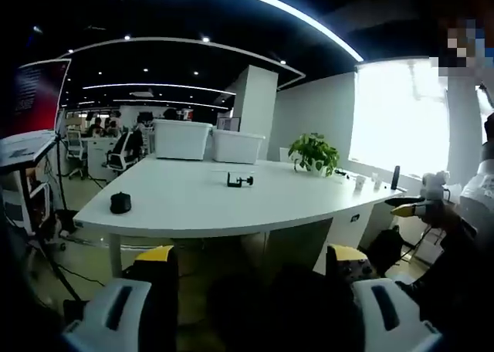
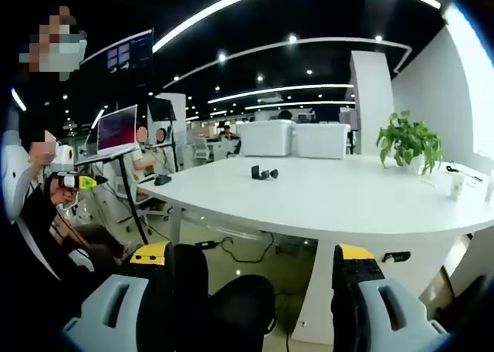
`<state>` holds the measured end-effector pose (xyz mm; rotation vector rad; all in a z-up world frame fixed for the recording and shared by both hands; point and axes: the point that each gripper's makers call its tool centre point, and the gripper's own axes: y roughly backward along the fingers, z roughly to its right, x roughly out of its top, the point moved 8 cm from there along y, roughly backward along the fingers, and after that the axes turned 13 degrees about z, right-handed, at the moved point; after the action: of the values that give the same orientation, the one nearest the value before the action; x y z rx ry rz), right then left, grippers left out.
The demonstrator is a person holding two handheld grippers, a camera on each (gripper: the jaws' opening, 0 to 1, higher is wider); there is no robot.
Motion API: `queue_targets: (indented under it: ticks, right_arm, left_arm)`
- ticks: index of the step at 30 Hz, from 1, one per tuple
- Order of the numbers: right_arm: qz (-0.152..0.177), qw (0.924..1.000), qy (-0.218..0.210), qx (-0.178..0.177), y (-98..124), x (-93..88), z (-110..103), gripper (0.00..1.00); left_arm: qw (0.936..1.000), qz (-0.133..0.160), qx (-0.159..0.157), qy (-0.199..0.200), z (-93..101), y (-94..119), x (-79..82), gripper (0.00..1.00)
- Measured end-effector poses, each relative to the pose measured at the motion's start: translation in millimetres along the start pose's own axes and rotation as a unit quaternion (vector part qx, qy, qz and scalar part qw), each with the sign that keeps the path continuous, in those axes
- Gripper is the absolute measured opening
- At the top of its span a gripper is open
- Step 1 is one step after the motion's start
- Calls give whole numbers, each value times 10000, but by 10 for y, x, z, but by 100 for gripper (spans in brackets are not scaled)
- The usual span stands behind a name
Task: Clamp the fixed fixture on the desktop, loosen the retaining clip, secure it to the edge of the desk, and tighten the retaining clip.
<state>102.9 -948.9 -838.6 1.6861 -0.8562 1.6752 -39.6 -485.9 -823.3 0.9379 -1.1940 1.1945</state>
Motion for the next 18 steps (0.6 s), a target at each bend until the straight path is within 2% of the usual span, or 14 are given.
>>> queue_targets:
  ticks: [6,13,18]
  right_arm:
    - [-39,10000,47,-39,3,-12,16,79]
    - [-52,9999,82,-39,-3,-21,11,78]
    - [163,9997,-101,-125,-12,35,31,82]
  left_arm:
    - [9996,-90,49,-257,-16,-3,-29,70]
    - [9984,-170,50,-532,-12,-13,-50,68]
    - [9993,86,143,-346,-40,-2,22,68]
